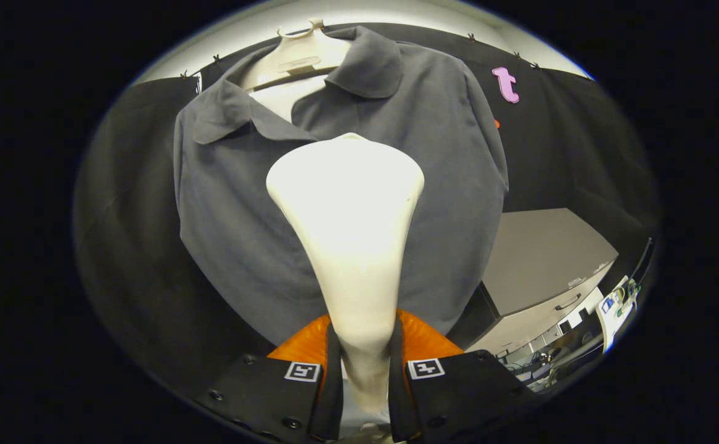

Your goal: Iron the clothes twice with a garment steamer, once on the left side and once on the right side.

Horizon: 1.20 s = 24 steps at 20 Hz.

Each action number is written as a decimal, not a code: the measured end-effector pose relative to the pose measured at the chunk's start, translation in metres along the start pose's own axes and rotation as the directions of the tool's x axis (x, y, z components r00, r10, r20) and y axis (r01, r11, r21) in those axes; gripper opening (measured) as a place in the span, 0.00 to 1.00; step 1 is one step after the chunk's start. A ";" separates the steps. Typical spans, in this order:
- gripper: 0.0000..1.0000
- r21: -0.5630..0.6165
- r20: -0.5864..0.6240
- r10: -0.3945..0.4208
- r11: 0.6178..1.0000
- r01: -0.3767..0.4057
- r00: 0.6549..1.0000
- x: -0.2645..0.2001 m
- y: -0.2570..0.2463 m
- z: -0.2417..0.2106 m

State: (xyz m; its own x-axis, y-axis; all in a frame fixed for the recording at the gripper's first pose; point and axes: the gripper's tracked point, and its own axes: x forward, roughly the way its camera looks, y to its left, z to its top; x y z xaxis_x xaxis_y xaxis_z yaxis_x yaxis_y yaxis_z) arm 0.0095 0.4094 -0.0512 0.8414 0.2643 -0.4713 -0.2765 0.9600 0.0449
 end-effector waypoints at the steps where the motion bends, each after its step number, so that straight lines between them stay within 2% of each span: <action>1: 0.38 -0.011 0.014 0.006 1.000 -0.006 1.000 -0.001 0.008 0.006; 7: 0.38 -0.050 0.064 0.045 0.998 -0.042 0.997 -0.001 0.050 0.038; 11: 0.38 -0.089 0.054 0.089 0.992 -0.084 0.995 0.007 0.082 0.037; 16: 0.38 -0.121 0.025 0.121 0.986 -0.117 0.992 0.025 0.109 0.026; 24: 0.38 -0.136 -0.041 0.110 0.984 -0.114 0.993 0.049 0.112 -0.011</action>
State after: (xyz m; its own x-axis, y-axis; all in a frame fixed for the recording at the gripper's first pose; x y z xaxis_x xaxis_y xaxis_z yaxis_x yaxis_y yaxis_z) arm 0.0153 0.5286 -0.0788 0.7863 0.3641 -0.4991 -0.4317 0.9018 -0.0221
